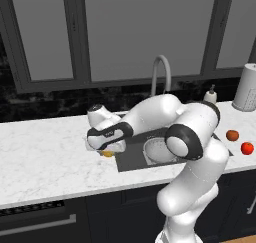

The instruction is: Put the colander in the sink, put the mango, orange, apple in the colander, and turn on the sink faucet and pour water over the colander.

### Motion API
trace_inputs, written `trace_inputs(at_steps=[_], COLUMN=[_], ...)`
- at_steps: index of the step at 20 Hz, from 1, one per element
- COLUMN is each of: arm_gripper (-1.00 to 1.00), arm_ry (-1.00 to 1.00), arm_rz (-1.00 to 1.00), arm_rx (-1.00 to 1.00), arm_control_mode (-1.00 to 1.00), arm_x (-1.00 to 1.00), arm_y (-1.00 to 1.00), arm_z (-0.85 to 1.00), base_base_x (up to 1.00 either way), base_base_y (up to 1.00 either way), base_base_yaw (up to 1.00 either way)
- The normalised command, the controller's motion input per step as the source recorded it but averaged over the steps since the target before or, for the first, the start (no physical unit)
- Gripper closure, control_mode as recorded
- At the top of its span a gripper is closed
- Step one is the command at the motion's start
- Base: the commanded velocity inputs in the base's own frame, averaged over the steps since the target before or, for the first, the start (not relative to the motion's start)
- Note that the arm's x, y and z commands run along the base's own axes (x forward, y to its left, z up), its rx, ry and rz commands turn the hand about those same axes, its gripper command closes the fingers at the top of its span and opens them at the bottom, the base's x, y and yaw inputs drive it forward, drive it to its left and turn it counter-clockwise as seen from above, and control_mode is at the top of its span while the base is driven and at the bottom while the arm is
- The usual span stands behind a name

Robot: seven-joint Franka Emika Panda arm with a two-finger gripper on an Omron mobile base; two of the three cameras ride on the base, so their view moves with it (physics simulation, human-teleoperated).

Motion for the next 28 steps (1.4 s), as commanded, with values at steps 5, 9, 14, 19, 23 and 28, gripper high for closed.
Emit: trace_inputs(at_steps=[5, 9, 14, 19, 23, 28], arm_gripper=[1.0, 1.0, 1.0, 1.0, 1.0, 1.0], arm_ry=[0.01, 0.0, 0.0, 0.0, 0.0, 0.0], arm_rz=[-0.38, -0.32, -0.23, -0.17, -0.08, -0.02], arm_rx=[-0.04, -0.07, -0.1, -0.13, -0.13, -0.03], arm_control_mode=[-1.0, -1.0, -1.0, -1.0, -1.0, -1.0], arm_x=[0.41, 0.46, 0.41, 0.33, 0.12, 0.4], arm_y=[-1.0, -1.0, -0.91, -0.68, -0.47, -0.34], arm_z=[0.0, 0.0, -0.07, -0.35, -0.49, -0.36], base_base_x=[0.0, 0.0, 0.0, 0.0, 0.0, 0.0], base_base_y=[0.0, 0.0, 0.0, 0.0, 0.0, 0.0], base_base_yaw=[0.0, 0.0, 0.0, 0.0, 0.0, 0.0])
